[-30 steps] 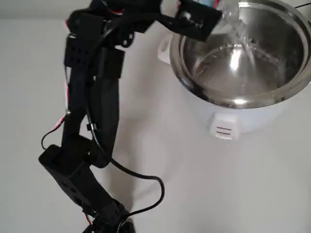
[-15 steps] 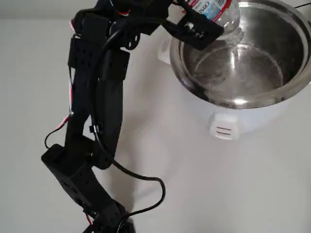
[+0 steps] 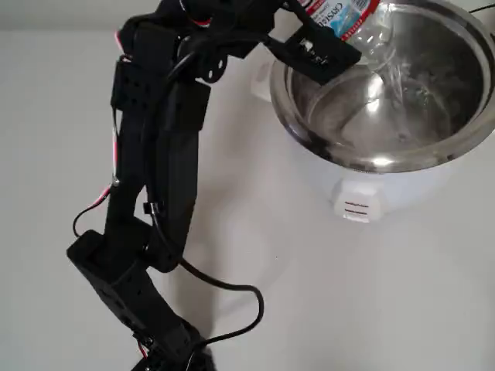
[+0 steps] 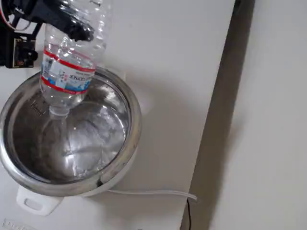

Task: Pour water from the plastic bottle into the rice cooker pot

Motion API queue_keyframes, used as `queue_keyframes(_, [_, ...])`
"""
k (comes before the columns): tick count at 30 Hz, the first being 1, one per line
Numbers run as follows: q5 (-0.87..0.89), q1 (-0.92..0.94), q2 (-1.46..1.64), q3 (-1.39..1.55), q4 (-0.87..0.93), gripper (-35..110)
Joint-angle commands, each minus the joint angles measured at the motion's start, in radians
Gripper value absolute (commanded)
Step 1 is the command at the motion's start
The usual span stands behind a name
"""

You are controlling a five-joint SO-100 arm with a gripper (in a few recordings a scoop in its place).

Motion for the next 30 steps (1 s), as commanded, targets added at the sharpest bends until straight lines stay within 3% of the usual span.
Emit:
queue_keyframes(1, [0.021, 0.028, 0.037, -0.078, 0.003, 4])
queue_keyframes(30, [0.057, 0.040, 0.021, -0.078, 0.028, 4])
